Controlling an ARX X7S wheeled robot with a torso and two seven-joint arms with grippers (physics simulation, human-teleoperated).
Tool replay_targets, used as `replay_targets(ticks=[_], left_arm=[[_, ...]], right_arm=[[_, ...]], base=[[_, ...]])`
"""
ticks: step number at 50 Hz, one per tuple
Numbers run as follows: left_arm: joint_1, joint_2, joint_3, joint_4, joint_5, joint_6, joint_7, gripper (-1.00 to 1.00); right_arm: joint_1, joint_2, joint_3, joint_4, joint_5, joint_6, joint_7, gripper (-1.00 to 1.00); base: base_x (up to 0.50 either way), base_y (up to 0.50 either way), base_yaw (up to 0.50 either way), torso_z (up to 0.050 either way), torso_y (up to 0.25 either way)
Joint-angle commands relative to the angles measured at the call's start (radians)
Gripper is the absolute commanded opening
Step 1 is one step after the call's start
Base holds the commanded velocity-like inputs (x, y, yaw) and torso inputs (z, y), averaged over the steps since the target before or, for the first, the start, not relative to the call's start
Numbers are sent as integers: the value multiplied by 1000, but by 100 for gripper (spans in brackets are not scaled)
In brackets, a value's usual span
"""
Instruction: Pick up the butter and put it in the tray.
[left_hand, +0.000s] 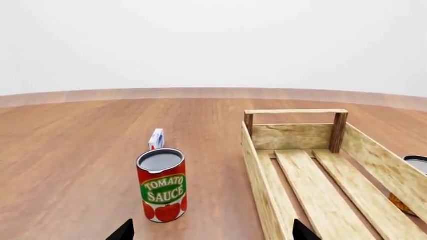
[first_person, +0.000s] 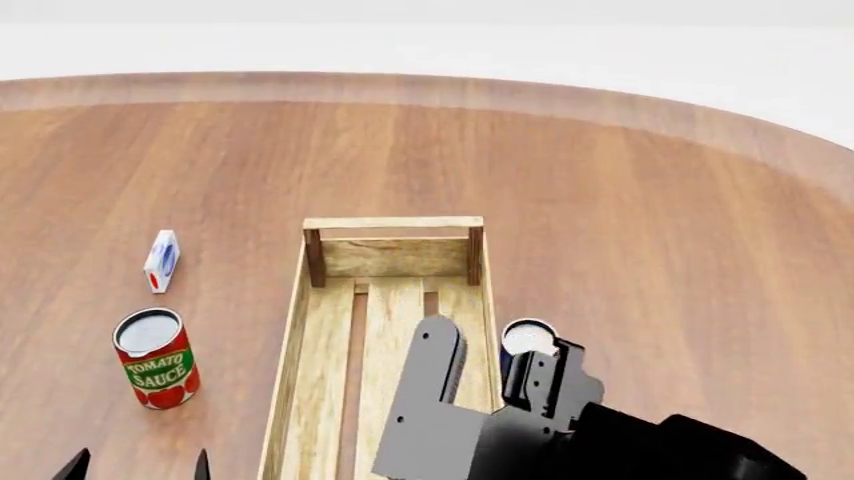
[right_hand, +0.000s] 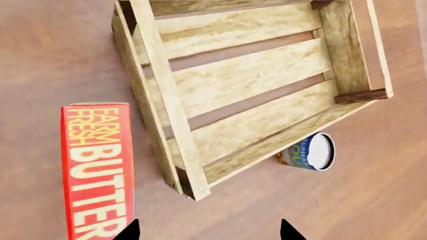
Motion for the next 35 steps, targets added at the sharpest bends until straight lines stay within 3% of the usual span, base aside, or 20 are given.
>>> replay_targets(ticks=[1, 19, 35], left_arm=[[-1, -5, 5, -2, -3, 3, -6, 100], [-7, -8, 14, -17, -11, 9, -10, 100], [-7, -12, 20, -19, -19, 11, -16, 100]], right_arm=[[0, 7, -64, -15, 4, 14, -20, 100], [-34, 5, -22, -116, 77, 6, -26, 100], [-79, 0, -105, -67, 14, -109, -20, 100]], base=[[0, 0, 0, 0, 0], [0, 0, 0, 0, 0], [0, 0, 0, 0, 0]])
